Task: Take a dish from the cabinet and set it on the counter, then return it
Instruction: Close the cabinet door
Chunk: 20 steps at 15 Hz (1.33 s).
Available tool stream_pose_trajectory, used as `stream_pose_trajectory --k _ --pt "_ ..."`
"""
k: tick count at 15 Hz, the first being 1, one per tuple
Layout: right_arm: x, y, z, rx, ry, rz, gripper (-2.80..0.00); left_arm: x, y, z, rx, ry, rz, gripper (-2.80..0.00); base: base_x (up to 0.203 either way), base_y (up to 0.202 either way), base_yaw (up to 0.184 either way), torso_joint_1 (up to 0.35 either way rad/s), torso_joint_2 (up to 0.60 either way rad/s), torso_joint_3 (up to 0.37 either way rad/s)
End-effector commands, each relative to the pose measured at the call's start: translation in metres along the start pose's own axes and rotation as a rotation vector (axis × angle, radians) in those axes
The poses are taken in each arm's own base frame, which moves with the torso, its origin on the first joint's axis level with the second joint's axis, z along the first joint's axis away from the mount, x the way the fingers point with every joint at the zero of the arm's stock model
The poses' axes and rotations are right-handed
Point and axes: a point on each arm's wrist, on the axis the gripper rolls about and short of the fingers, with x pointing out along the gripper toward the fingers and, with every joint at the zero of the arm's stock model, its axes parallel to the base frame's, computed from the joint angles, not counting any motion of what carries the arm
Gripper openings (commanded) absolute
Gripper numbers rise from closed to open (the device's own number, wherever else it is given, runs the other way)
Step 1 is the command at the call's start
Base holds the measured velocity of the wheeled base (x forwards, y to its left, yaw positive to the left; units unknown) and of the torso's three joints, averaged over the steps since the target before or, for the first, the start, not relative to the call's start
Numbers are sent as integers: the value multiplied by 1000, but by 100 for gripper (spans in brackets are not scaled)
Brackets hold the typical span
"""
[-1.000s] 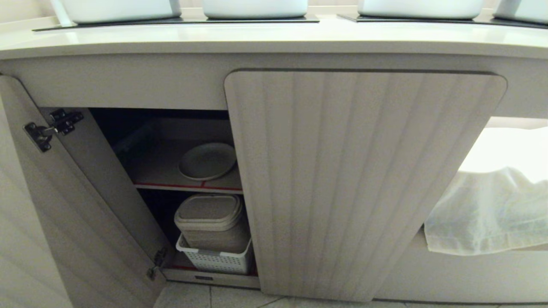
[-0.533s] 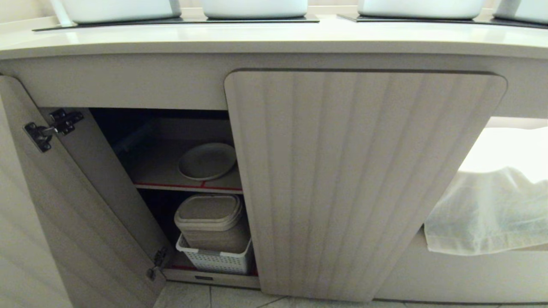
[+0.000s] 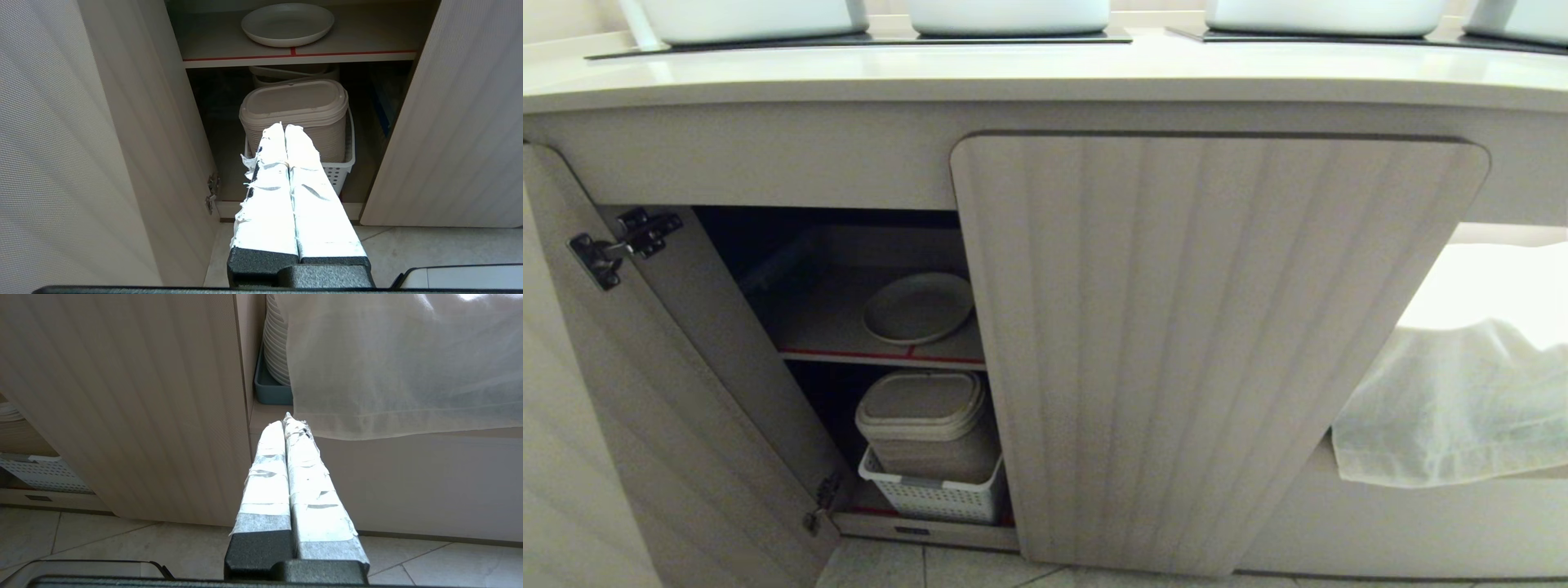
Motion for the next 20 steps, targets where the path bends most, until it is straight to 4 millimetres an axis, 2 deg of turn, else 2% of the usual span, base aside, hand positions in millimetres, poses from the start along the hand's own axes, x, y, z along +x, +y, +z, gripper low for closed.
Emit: stream_pose_trajectory --k 1,20 --pt "0 0 0 0 1 0 -280 0 0 0 1 2 0 -280 0 0 0 0 0 0" --pt "0 0 0 0 1 0 -280 0 0 0 -4 2 0 -280 0 0 0 0 0 0"
